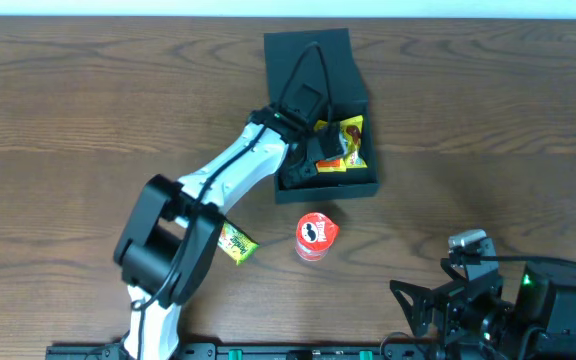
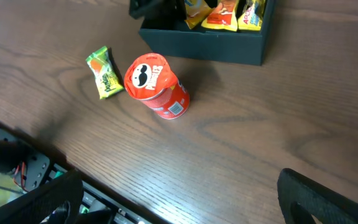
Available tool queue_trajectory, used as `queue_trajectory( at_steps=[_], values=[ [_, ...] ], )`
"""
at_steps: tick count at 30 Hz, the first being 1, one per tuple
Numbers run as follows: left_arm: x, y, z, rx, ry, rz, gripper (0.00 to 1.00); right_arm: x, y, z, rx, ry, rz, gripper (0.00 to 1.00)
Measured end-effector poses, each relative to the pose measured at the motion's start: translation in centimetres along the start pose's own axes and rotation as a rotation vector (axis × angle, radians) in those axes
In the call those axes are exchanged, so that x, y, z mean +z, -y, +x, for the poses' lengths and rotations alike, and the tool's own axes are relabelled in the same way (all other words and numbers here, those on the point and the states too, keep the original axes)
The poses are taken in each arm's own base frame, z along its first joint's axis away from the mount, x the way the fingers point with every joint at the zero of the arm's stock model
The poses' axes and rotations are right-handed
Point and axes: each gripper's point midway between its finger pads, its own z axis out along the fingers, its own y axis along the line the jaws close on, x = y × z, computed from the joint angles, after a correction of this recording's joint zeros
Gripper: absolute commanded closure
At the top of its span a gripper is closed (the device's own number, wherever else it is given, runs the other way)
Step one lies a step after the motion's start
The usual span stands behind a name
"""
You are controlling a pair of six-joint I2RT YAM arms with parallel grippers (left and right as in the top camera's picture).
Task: Pack container
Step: 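Carry the orange-yellow packet with the left gripper into the box, then lower the packet among the others and open the left gripper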
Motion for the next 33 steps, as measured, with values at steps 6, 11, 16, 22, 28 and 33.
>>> queue_trajectory(
  at_steps=[6, 11, 16, 22, 28, 33],
  values=[
    [0.4, 0.2, 0.1, 0.129, -0.005, 0.011, 0.94, 0.0, 0.0, 0.0, 0.029, 0.0, 0.0, 0.01],
    [0.4, 0.9, -0.4, 0.251, 0.034, 0.047, 0.94, 0.0, 0.0, 0.0, 0.04, 0.001, 0.0, 0.01],
    [0.5, 1.2, -0.8, 0.312, 0.059, 0.065, 0.94, 0.0, 0.0, -0.1, 0.07, 0.005, 0.0, 0.01],
    [1.8, 0.6, -1.4, 0.323, 0.08, 0.047, 0.94, 0.0, 0.0, -0.4, 0.077, 0.016, 0.001, 0.01],
    [2.2, 0.2, -1.9, 0.328, 0.098, 0.027, 0.94, 0.0, 0.0, -0.4, 0.092, 0.017, 0.001, 0.01],
    [3.5, -0.5, -2.0, 0.328, 0.096, 0.002, 0.94, 0.0, 0.0, -0.4, 0.106, 0.016, 0.001, 0.01]
  ],
)
